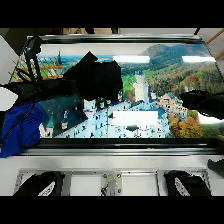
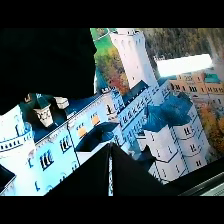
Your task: Fold the clothes and pants, and hang the long-sleeved shirts on hangers.
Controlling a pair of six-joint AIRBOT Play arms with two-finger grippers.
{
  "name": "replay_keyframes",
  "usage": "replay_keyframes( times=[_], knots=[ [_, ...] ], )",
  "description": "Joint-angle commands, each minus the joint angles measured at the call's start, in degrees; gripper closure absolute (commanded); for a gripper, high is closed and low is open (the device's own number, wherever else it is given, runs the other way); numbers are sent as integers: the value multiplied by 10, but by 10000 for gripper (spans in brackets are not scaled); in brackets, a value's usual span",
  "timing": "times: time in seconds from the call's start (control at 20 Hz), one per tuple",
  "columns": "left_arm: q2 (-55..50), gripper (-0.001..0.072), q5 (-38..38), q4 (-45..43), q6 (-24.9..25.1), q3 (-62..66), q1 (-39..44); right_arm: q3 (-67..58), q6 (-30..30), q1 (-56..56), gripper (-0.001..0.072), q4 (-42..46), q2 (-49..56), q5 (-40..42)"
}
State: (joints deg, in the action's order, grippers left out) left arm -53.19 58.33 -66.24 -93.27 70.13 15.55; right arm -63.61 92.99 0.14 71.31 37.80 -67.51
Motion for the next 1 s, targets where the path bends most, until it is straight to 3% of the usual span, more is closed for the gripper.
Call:
replay_keyframes(
  times=[0.0,0.5,0.55,0.6,0.65,0.95],
  knots=[
    [0,680,0,0,0,0,0,0,0,0,688,0,0,0],
    [0,680,-13,2,1,0,0,0,0,0,688,0,0,0],
    [-4,574,-37,2,7,1,0,0,0,0,688,0,0,0],
    [-15,118,-59,2,32,9,0,0,0,0,688,0,0,0],
    [-38,16,-68,0,49,29,0,0,0,1,688,0,0,0],
    [-333,31,-34,-99,79,258,-9,0,0,1,688,0,0,0]
  ],
)
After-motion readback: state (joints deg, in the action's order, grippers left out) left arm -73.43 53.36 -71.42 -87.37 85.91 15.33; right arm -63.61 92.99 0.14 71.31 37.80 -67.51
